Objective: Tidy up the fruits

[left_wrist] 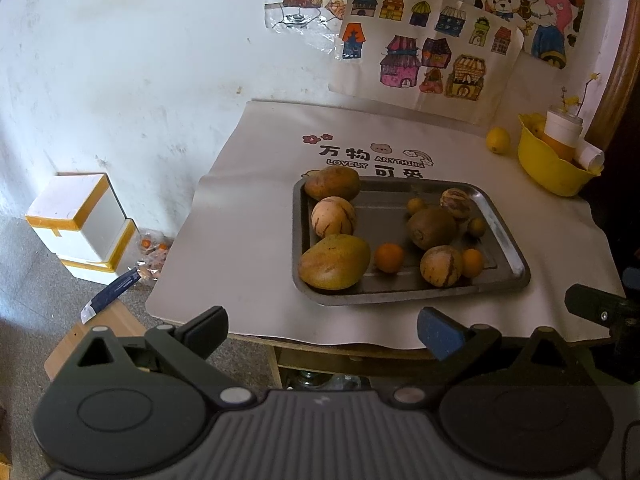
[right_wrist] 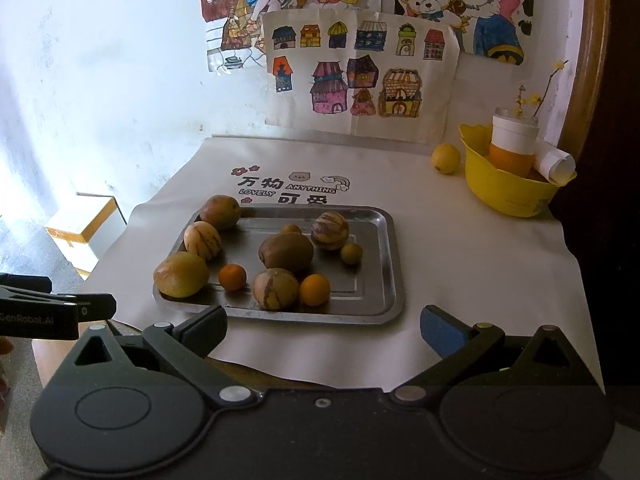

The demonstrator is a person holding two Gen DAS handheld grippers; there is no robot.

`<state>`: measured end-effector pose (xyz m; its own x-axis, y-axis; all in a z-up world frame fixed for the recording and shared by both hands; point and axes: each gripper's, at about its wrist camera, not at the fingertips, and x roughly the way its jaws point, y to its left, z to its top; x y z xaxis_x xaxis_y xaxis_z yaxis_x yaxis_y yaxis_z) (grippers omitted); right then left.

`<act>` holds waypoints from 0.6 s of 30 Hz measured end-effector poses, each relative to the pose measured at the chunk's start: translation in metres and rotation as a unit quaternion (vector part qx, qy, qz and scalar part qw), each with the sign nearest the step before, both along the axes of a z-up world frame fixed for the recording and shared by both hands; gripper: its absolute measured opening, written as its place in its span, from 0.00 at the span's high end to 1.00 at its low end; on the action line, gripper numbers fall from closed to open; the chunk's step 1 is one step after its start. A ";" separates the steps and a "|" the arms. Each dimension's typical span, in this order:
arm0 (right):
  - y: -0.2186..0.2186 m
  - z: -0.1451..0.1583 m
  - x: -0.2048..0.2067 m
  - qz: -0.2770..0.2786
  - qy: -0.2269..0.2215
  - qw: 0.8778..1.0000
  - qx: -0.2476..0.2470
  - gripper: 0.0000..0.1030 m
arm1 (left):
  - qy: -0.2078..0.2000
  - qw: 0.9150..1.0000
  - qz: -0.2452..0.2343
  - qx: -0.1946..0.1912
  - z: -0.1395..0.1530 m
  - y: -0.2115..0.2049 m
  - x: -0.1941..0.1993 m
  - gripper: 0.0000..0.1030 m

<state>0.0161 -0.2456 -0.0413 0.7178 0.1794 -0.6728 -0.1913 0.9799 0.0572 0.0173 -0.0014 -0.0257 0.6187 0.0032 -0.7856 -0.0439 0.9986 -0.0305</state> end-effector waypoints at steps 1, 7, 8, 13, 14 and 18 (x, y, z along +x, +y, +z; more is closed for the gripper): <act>0.000 0.000 0.000 0.001 0.000 1.000 0.000 0.01 | 0.000 1.000 0.000 0.000 0.000 0.000 0.001 0.00; 0.002 -0.001 0.006 0.001 0.003 1.000 -0.002 0.01 | 0.002 1.000 0.002 -0.002 -0.002 0.002 0.003 0.00; 0.002 -0.001 0.006 0.002 0.004 1.000 -0.002 0.01 | 0.003 1.000 0.003 -0.001 -0.002 0.002 0.004 0.00; 0.003 -0.001 0.008 0.003 0.005 1.000 -0.003 0.01 | 0.005 1.000 0.003 -0.002 -0.003 0.004 0.007 0.00; 0.003 -0.001 0.008 0.004 0.005 1.000 -0.003 0.01 | 0.005 1.000 0.003 -0.002 -0.003 0.004 0.007 0.00; 0.004 -0.002 0.011 0.006 0.006 1.000 -0.004 0.01 | 0.006 1.000 0.005 -0.003 -0.004 0.004 0.007 0.00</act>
